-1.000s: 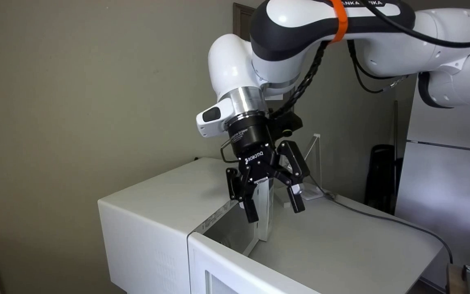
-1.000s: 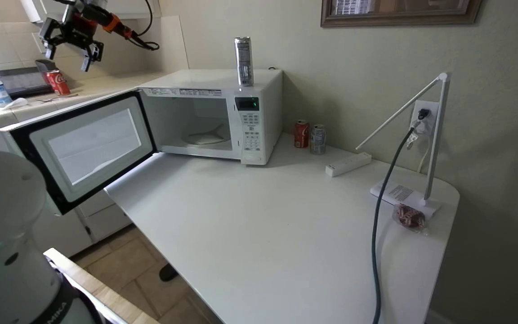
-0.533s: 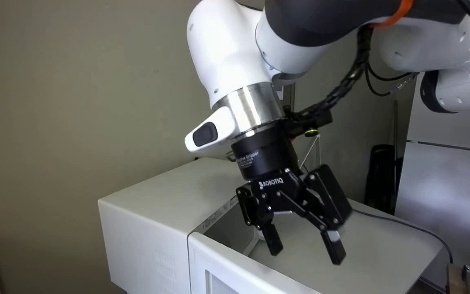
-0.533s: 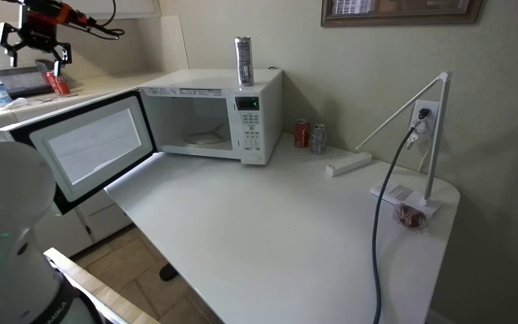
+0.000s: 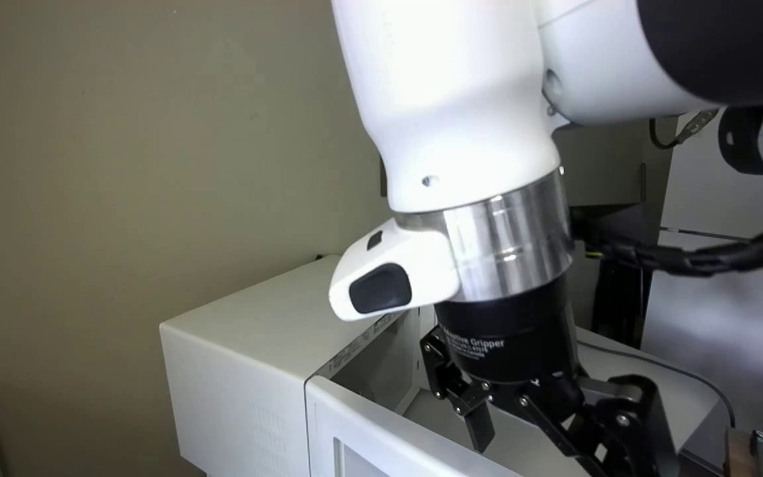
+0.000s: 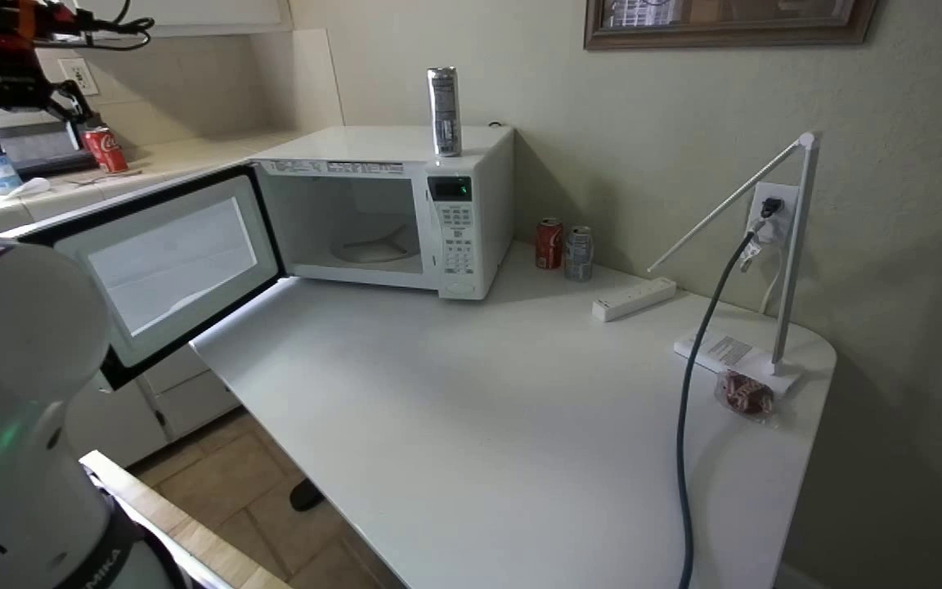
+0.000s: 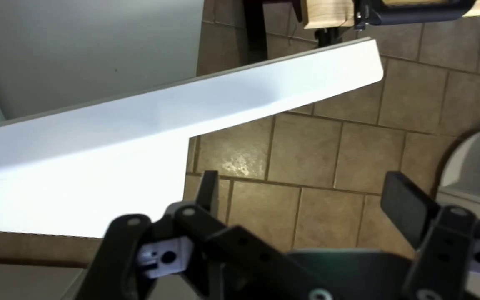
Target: Close the door to the microwave
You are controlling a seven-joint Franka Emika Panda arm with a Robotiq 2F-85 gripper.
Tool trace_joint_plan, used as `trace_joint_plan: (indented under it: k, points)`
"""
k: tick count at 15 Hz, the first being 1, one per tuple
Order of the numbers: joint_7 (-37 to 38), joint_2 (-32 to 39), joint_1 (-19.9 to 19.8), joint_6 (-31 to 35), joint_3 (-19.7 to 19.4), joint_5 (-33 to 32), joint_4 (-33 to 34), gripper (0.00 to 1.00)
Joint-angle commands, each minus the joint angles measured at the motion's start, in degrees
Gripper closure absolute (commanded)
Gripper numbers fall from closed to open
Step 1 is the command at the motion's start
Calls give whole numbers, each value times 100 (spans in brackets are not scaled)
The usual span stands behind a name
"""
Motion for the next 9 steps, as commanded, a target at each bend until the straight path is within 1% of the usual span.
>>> trace_joint_plan:
  k: [1, 2, 3, 4, 6, 9]
  points:
    - [107, -676, 9, 649, -93, -678, -1168, 0]
    - [-76, -804, -6, 862, -61, -934, -1444, 0]
    - [0, -303, -6, 427, -24, -598, -644, 0]
    - [-16, -412, -14, 571, -15, -749, -872, 0]
    - [-14, -559, -26, 688, -1, -842, -1127, 0]
    - [-18, -647, -35, 708, 3, -865, -1219, 0]
